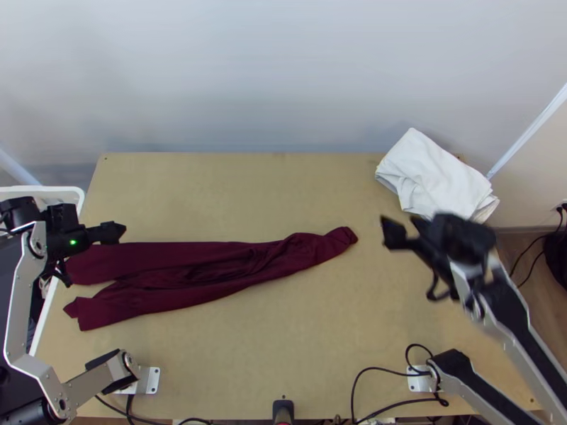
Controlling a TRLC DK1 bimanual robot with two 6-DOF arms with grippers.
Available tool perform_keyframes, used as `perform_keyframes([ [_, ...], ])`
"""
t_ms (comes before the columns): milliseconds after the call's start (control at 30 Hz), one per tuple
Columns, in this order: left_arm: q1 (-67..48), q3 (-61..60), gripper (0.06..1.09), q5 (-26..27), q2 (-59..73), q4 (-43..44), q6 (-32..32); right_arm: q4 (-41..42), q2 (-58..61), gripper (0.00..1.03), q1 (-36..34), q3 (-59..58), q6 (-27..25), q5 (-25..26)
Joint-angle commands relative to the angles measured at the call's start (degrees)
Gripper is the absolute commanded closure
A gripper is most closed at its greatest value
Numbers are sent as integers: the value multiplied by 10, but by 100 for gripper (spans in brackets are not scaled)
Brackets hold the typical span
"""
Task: Fold the t-shirt
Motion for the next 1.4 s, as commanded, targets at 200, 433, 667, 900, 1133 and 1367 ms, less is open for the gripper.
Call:
perform_keyframes([
  [200,5,-29,11,8,-24,18,-12,-101,202,8,78,185,265,1],
  [433,17,-32,11,8,-34,18,-12,-138,315,9,107,269,415,-90],
  [667,18,-30,11,8,-38,18,-15,-193,452,10,148,350,456,-178],
  [900,18,-14,11,7,-31,18,-12,-222,552,19,166,390,478,-243],
  [1133,22,1,11,7,-25,18,-13,-222,600,35,148,418,472,-242],
  [1367,22,2,11,7,-23,18,-14,-224,633,35,139,427,469,-243],
])
